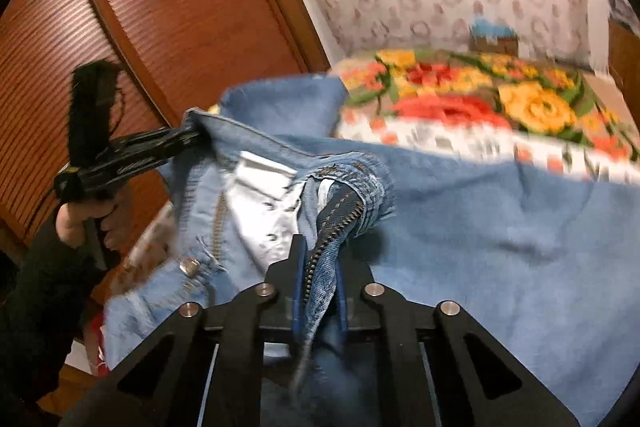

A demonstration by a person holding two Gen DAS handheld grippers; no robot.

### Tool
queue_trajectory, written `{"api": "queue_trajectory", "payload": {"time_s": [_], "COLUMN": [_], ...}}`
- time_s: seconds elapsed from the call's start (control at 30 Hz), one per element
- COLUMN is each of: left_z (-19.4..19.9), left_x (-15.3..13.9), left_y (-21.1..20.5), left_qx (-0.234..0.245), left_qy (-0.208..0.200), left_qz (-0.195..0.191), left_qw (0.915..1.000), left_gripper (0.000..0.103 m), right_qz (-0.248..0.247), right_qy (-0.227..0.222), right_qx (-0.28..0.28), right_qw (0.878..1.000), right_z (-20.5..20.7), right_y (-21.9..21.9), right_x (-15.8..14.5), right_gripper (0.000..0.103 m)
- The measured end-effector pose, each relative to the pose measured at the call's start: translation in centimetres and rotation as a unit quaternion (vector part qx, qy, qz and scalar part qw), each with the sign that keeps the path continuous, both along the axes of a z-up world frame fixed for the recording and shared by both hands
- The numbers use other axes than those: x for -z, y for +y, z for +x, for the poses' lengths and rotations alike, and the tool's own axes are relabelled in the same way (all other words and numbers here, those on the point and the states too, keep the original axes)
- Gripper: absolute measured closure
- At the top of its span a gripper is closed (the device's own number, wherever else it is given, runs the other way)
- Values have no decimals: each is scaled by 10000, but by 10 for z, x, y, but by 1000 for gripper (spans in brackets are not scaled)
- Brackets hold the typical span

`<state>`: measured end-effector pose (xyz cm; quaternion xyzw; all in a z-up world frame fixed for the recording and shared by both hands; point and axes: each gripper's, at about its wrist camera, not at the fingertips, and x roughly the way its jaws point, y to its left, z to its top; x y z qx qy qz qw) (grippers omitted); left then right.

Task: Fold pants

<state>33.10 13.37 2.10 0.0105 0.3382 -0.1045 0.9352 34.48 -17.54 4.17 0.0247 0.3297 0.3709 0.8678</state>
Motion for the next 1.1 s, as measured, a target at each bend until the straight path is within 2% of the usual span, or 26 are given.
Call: {"api": "queue_trajectory", "payload": {"time_s": [0.13, 0.27, 0.37, 0.53, 0.63, 0.77, 0.87, 1.1], "left_z": [23, 49, 67, 70, 60, 36, 13, -46], "left_x": [-39, -51, -40, 3, 22, 31, 31, 27], "left_y": [-7, -3, 6, 21, 29, 36, 38, 42], "left_qx": [-28, -129, -179, -243, -332, -207, -149, -148], "left_qy": [-388, -490, -299, 200, 434, 473, 372, 79], "left_qz": [170, 368, 424, 487, 429, 267, 220, 11], "left_qw": [9991, 9980, 9985, 9983, 9976, 9983, 9990, 9999], "left_gripper": [96, 96, 96, 95, 88, 71, 67, 66], "right_qz": [168, 227, 253, -28, -194, -152, -143, -141], "right_qy": [-353, -595, -560, -250, 10, 132, 101, -72], "right_qx": [-214, -474, -665, -1081, -1102, -1067, -1082, -804], "right_qw": [9990, 9968, 9959, 9938, 9937, 9941, 9940, 9966], "right_z": [-8, -17, -22, -31, -32, -35, -39, -62], "right_y": [16, 40, 57, 81, 89, 86, 79, 55], "right_x": [-35, -55, -50, -10, 11, 17, 9, -3], "right_gripper": [94, 95, 95, 94, 93, 87, 75, 72]}}
